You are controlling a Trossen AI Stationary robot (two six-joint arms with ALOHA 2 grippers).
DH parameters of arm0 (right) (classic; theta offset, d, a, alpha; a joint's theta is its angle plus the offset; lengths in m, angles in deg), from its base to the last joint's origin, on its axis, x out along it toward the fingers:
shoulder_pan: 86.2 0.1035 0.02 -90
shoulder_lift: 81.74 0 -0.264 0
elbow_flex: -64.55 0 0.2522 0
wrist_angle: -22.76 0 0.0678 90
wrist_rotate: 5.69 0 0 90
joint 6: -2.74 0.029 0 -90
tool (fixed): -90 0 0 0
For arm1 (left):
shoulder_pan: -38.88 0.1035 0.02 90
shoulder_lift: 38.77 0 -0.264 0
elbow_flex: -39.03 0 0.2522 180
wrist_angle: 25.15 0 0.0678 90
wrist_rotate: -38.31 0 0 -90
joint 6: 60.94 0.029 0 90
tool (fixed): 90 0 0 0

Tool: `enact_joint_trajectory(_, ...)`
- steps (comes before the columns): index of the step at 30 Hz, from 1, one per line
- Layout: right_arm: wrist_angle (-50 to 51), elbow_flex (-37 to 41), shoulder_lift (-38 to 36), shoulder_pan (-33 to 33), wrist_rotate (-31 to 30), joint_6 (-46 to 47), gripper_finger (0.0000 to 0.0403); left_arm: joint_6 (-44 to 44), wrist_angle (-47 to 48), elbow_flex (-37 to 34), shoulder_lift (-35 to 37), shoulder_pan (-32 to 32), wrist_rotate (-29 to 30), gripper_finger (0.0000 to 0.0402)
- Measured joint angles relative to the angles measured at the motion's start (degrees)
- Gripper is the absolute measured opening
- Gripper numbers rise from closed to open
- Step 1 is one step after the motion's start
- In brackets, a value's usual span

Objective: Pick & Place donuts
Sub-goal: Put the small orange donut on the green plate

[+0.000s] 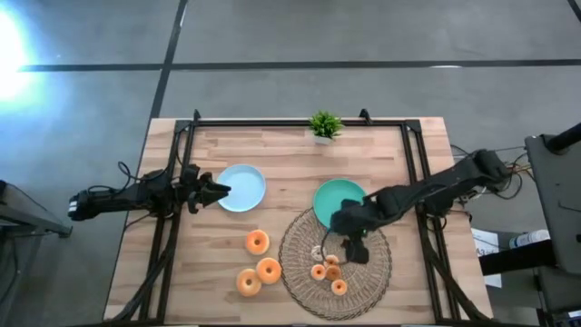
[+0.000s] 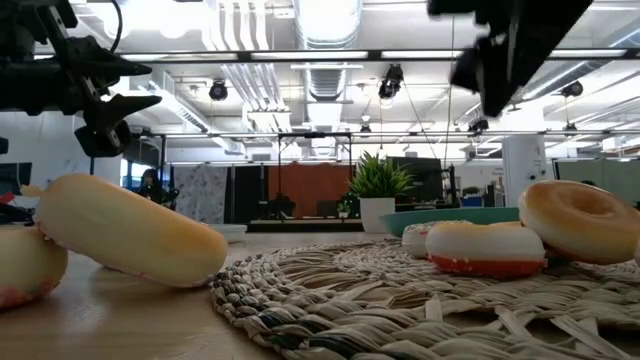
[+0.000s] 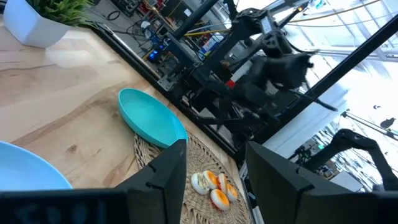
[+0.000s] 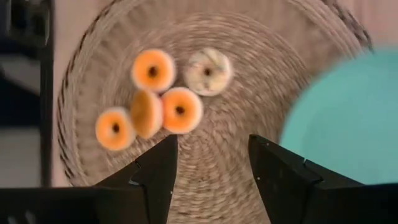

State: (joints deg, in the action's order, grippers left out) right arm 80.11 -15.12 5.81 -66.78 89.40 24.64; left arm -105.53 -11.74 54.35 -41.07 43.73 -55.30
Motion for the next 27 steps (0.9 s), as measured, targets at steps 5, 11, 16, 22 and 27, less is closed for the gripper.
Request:
enact_joint_trajectory(5, 1.7, -4.8, 7.5, 3.8, 1.5, -12.2, 0.0194, 0.0, 0.0, 0.0, 0.0, 0.0, 0.0, 0.0140)
enact_joint_trajectory(11, 1.4, -10.3, 15.0, 6.1, 4.8, -11.8, 0.0201, 0.0, 0.0, 0.0, 0.0, 0.0, 0.0, 0.0140)
enact_joint_trajectory(16, 0.2, -11.7, 16.5, 5.7, 3.8, -11.2, 0.0201, 0.0, 0.0, 0.0, 0.0, 0.0, 0.0, 0.0140)
enact_joint_trajectory(22, -1.7, -10.9, 18.7, 5.9, 4.6, -2.8, 0.0201, 0.0, 0.0, 0.0, 0.0, 0.0, 0.0, 0.0140)
enact_joint_trajectory(27, -2.7, -11.1, 19.5, 6.1, 4.0, 0.6, 0.0201, 0.0, 0.1, 0.0, -0.1, 0.0, 0.0, 0.0140)
